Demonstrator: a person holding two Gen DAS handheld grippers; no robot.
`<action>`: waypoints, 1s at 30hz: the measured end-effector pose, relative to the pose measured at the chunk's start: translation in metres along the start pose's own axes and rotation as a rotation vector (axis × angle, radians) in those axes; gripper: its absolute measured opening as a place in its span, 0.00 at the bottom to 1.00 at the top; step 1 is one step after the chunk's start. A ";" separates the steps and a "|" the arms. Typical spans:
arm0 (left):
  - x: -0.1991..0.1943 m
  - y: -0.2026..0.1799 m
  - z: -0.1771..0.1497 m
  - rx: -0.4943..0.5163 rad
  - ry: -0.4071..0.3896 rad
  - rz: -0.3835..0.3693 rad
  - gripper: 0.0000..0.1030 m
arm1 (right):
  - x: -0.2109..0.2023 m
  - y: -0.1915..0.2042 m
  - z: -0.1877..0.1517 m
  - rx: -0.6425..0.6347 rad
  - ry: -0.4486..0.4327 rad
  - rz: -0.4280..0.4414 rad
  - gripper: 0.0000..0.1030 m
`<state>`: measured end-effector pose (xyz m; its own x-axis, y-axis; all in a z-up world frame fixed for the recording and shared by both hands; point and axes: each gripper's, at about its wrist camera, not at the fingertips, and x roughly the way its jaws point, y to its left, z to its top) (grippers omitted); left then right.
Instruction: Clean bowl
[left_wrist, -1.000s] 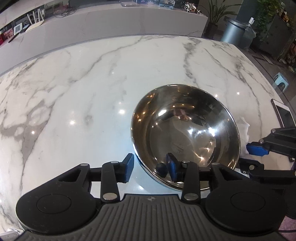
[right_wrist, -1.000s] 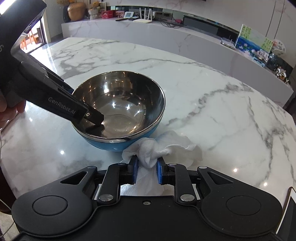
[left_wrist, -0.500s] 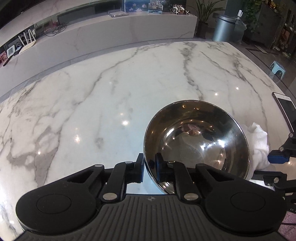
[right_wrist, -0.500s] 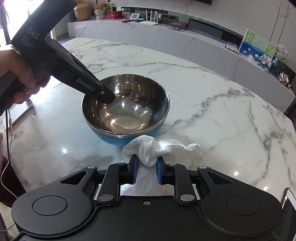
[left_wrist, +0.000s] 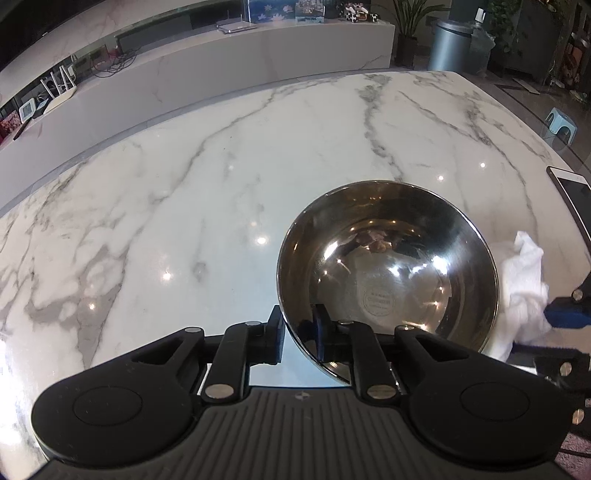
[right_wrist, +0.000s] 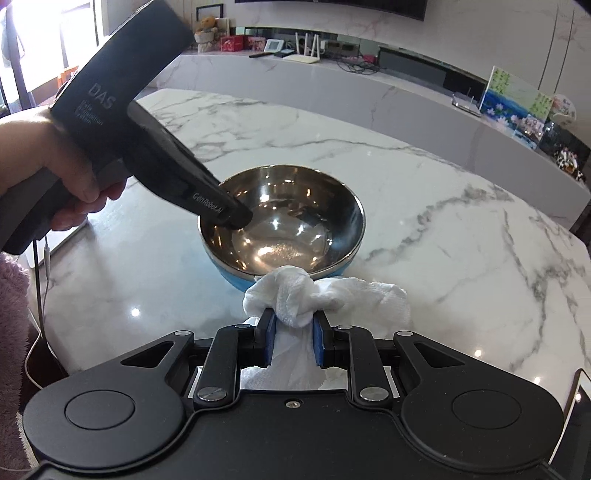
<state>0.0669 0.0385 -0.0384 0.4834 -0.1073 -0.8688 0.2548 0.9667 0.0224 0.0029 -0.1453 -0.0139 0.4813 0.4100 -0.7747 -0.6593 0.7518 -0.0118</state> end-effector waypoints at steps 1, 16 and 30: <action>0.000 -0.003 -0.002 0.011 0.004 0.006 0.19 | 0.000 -0.002 0.002 -0.001 -0.001 -0.006 0.18; -0.002 -0.012 -0.006 0.072 -0.009 0.057 0.23 | 0.011 -0.021 0.005 -0.032 -0.001 0.053 0.18; 0.003 -0.010 -0.002 0.143 -0.035 0.027 0.23 | 0.030 -0.080 0.014 -0.084 -0.032 0.195 0.18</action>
<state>0.0637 0.0294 -0.0421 0.5199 -0.0921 -0.8492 0.3565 0.9269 0.1177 0.0786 -0.1857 -0.0273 0.3575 0.5607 -0.7469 -0.7869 0.6116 0.0824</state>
